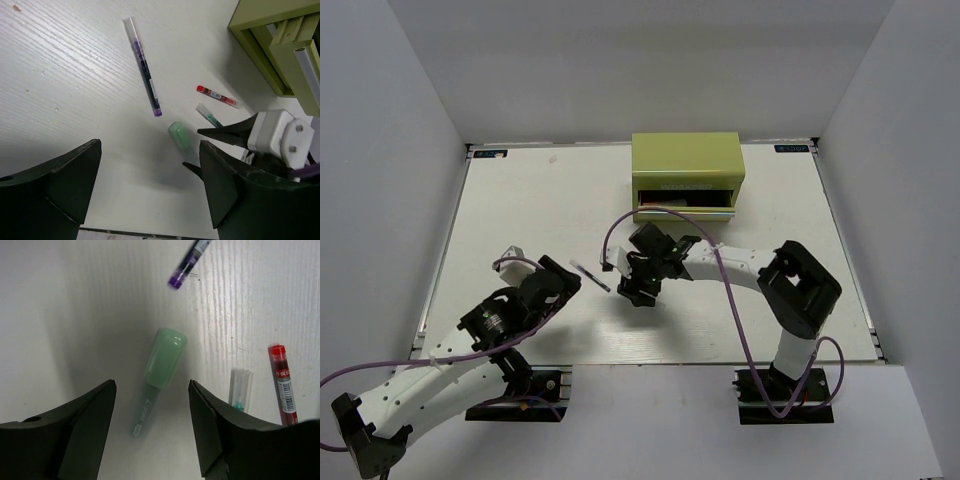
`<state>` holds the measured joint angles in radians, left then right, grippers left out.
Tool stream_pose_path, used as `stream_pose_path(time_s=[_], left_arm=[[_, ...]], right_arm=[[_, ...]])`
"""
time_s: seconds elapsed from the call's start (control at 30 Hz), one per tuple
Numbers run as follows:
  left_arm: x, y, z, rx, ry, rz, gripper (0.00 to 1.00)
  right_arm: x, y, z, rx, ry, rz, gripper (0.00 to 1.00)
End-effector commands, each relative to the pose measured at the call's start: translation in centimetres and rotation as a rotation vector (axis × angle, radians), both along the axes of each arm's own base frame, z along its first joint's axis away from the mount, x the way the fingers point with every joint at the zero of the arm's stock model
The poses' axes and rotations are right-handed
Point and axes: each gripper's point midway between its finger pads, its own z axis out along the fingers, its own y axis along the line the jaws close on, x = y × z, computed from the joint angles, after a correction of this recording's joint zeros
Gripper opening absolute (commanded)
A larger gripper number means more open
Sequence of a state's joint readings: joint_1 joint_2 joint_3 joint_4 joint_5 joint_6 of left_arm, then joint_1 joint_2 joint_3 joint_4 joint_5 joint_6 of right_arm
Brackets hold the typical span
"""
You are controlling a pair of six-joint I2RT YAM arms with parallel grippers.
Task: Sort the stationery into containers
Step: Pick up the pen from the center of the board, then place the pen in the drawer.
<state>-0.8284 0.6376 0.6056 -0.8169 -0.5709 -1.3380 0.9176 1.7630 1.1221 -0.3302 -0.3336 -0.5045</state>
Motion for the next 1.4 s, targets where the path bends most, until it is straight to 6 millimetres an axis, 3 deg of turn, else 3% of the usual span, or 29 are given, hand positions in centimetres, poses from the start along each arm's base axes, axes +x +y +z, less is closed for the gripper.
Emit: stream_pose_path(time_s=[0.0, 0.2, 0.43, 0.53, 0.63, 0.77, 0.83, 0.9, 0.93, 1.07, 1.2, 1.37], left_arm=[[-0.4, 0.5, -0.5, -0.001, 0.026, 0.028, 0.89], [-1.4, 1.1, -2.4, 0.0, 0.063, 0.029, 0.89], [-1.7, 1.0, -3.6, -0.026, 0.067, 0.022, 0.89], [-1.5, 0.8, -3.6, -0.035, 0.059, 0.021, 0.89], [-1.3, 0.3, -4.2, -0.004, 0.065, -0.013, 0.89], [-0.4, -2.0, -4.0, 0.017, 0.029, -0.138, 0.89], [0.0, -2.9, -4.0, 0.05, 0.012, -0.205, 0.89], [0.3, -3.9, -4.4, 0.072, 0.013, -0.258, 0.9], [0.6, -4.1, -4.1, 0.079, 0.008, -0.266, 0.9], [0.7, -4.8, -4.6, 0.115, 0.035, -0.308, 0.91], [1.0, -5.3, -4.1, 0.105, 0.022, -0.32, 0.91], [1.0, -5.3, -4.0, 0.094, 0.007, -0.319, 0.91]], right_arm=[[1.2, 1.1, -0.5, -0.006, -0.055, -0.101, 0.66], [1.5, -0.2, -2.9, -0.058, -0.082, -0.164, 0.56], [1.2, -1.7, -3.9, -0.075, -0.12, -0.171, 0.41], [1.0, -1.9, -3.6, -0.063, -0.114, -0.165, 0.28], [1.9, -2.0, -1.4, -0.017, -0.162, -0.167, 0.15], [5.2, -0.7, 6.9, 0.157, -0.336, -0.176, 0.09], [6.7, -1.3, 9.3, 0.184, -0.381, -0.193, 0.08], [9.0, -1.6, 13.7, 0.243, -0.482, -0.203, 0.08], [9.2, -1.5, 14.3, 0.256, -0.505, -0.197, 0.08], [13.6, -3.8, 17.9, 0.262, -0.643, -0.265, 0.08], [16.9, -5.9, 19.4, 0.24, -0.728, -0.323, 0.06], [20.1, -8.3, 19.2, 0.181, -0.814, -0.343, 0.06]])
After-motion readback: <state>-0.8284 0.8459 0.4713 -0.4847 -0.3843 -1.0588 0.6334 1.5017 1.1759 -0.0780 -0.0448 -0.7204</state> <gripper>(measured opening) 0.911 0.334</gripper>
